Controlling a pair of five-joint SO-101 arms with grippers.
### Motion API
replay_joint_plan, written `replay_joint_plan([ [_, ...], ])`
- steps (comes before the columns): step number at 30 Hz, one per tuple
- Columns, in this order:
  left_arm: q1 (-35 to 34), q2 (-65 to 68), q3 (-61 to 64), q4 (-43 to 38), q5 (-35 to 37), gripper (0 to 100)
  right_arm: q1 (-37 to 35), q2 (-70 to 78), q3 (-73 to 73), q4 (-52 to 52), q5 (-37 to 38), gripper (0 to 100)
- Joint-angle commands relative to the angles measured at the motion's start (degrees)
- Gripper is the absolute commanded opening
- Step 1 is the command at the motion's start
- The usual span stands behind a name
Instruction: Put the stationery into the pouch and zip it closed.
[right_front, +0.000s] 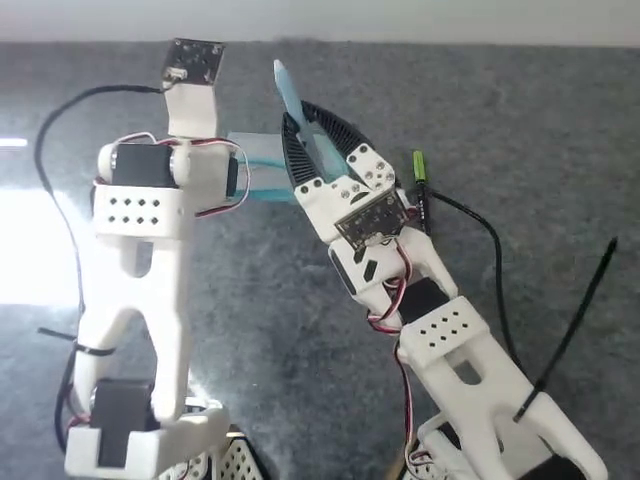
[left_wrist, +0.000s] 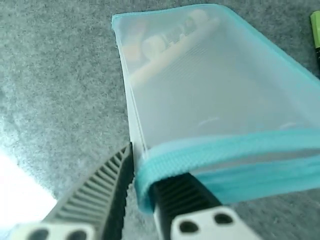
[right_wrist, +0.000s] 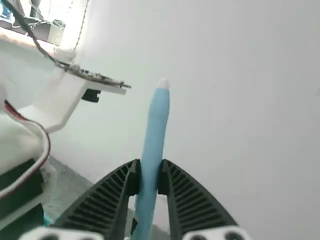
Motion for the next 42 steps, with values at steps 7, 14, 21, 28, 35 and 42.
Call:
replay_joint_plan([
  [7,4.57,-0.26,-18.59,12.04,-0.09,1,-0.57,-2.95,-8.53,-1.01,2.81,0.8],
  [14,4.66,-0.26,-19.65,12.48,0.0,1,-1.01,-2.51,-3.43,-2.86,2.64,0.8],
  [21,4.22,-0.26,-20.53,12.48,0.0,1,0.75,-2.51,3.78,-11.74,2.64,0.8],
  [28,4.22,-0.26,-18.59,12.13,0.0,1,1.19,-5.41,1.05,-12.44,2.29,0.8],
  [35,3.25,-0.26,-17.98,10.99,0.0,1,0.92,-12.79,-1.23,-11.65,-9.41,0.8],
  [42,2.02,-0.26,-18.07,10.99,0.0,1,-1.19,-13.41,-1.49,-5.93,-13.1,0.8],
])
